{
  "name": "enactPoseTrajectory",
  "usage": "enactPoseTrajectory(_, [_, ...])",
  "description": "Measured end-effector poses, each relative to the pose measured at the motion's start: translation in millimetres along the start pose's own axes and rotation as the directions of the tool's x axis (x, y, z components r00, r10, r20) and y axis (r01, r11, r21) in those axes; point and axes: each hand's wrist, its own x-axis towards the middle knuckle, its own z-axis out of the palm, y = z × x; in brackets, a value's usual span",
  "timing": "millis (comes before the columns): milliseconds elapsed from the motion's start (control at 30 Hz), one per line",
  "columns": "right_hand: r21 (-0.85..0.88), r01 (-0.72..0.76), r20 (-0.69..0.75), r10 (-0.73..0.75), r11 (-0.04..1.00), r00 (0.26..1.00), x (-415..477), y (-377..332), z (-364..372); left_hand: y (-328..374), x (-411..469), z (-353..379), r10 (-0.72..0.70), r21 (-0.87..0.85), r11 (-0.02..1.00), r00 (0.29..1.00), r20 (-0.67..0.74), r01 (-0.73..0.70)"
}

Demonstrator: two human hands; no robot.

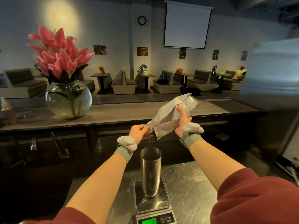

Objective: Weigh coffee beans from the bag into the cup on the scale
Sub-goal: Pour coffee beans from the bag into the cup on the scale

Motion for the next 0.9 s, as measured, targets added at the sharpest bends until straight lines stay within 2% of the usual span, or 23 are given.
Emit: enactPoseTrajectory(900, [-0.039, -0.007, 0.022, 0.008, 0.999, 1.0, 7.6, 3.4, -0.8, -3.1, 3.2, -5.4, -0.006, 0.027, 1.0, 1.0, 0.003, 0.006])
